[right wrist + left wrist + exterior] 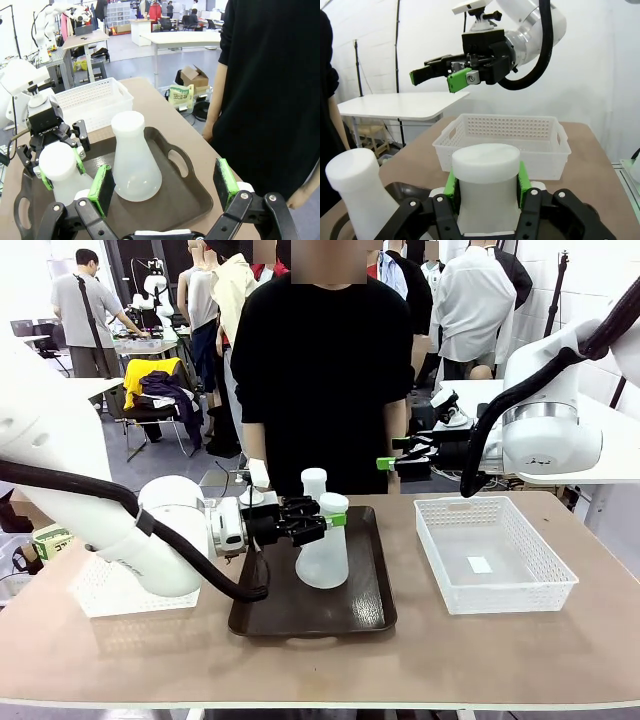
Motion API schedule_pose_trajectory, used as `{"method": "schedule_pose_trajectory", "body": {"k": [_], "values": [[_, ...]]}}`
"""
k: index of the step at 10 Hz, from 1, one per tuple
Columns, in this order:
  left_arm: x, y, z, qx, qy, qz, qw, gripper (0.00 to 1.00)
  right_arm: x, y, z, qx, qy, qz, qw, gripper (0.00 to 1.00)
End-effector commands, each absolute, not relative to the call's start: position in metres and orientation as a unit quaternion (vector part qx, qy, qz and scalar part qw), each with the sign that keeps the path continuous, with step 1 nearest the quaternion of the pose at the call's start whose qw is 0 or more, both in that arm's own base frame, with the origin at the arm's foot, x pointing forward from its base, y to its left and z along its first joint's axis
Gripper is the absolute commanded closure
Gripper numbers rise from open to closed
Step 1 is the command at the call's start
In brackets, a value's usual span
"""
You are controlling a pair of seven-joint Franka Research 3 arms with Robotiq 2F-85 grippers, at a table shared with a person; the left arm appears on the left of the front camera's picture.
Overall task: Prepare the laboratory tools.
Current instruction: Place the picked Big flask upright in the Handle tray as directed by the person.
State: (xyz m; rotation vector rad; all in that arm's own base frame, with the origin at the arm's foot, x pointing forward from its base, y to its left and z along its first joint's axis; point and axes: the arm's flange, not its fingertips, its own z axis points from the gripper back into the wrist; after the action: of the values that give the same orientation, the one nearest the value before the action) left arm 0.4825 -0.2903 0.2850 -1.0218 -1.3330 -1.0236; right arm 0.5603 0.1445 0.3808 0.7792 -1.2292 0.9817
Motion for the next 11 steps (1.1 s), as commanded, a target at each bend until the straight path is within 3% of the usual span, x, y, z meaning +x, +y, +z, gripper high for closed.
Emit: {"method": "schedule_pose_trajectory", "body": {"k": [1,2,7,11], "values": [[0.434,-0.307,0.203,-0.41,-0.59,-0.435,0.543,1.0,0.56,0.145,0.381,0.343,-0.534,0.43,0.643,0.0],[0.432,-0.307,0.204,-0.411,-0.587,-0.434,0.545,1.0,0.56,0.145,0.381,0.343,-0.534,0.43,0.643,0.0],[0.43,-0.298,0.214,-0.4,-0.589,-0.444,0.544,0.03,0.56,0.145,0.381,0.343,-0.534,0.43,0.643,0.0],[0.435,-0.289,0.229,-0.391,-0.601,-0.436,0.543,0.0,0.56,0.145,0.381,0.343,-0.534,0.43,0.643,0.0]]}}
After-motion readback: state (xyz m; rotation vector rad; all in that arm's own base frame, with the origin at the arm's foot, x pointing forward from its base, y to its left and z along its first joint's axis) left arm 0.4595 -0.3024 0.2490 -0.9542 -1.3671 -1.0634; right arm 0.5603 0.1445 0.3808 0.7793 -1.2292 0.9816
